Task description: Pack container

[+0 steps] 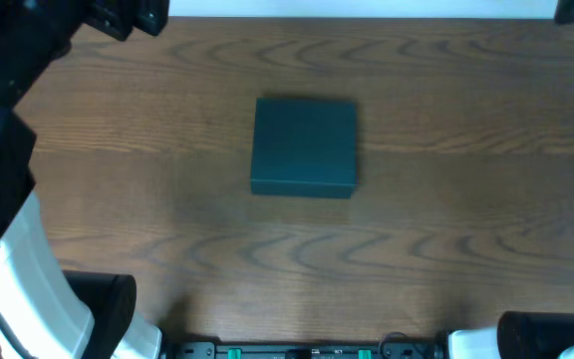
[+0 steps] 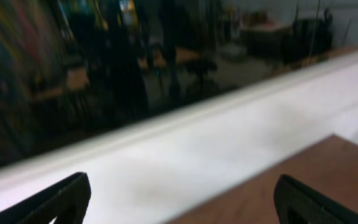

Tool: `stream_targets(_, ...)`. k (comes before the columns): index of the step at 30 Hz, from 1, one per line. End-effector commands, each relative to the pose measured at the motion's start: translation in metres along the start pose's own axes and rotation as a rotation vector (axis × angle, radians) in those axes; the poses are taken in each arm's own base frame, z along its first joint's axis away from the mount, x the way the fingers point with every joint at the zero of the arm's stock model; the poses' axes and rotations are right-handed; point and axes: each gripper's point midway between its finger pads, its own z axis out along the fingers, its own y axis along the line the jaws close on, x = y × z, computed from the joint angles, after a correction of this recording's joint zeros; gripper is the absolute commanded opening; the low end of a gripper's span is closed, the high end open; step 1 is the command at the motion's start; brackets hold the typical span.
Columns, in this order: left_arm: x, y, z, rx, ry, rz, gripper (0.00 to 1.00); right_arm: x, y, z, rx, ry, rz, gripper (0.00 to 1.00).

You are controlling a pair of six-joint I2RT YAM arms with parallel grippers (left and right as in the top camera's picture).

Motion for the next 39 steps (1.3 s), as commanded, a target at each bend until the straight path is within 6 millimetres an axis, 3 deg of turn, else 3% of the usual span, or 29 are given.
stream_targets(1, 0.024, 0.003, 0.013, 0.006, 0.083, -0.017, 0.95, 0.017, 0.0, 0.01, 0.002, 0.064, -0.01, 0.99)
stream_targets(10, 0.09, -0.014, -0.003, 0.052, 0.359, -0.121, 0.95, 0.075, 0.008, -0.001, -0.029, 0.304, 0.008, 0.99)
stream_targets(12, 0.112, -0.021, -0.013, 0.068, 0.46, -0.159, 0.95, 0.093, 0.011, -0.007, -0.039, 0.38, 0.013, 0.99)
stream_targets(16, 0.138, -0.017, -0.03, 0.016, 0.586, -0.163, 0.95, 0.114, 0.014, -0.017, -0.052, 0.477, 0.02, 0.99)
stream_targets(22, 0.134, -0.01, -0.042, -0.047, 0.582, -0.096, 0.95, 0.138, 0.019, -0.032, -0.067, 0.591, 0.029, 0.99)
stream_targets(25, 0.128, -0.008, -0.052, -0.075, 0.567, -0.078, 0.95, 0.14, 0.019, -0.033, -0.068, 0.601, 0.03, 0.99)
stream_targets(32, 0.094, -0.013, -0.119, -0.178, 0.445, -0.025, 0.95, 0.14, 0.019, -0.033, -0.068, 0.602, 0.03, 0.99)
stream_targets(39, 0.118, -0.031, -0.188, -0.233, 0.492, -0.018, 0.95, 0.14, 0.019, -0.033, -0.068, 0.602, 0.03, 0.99)
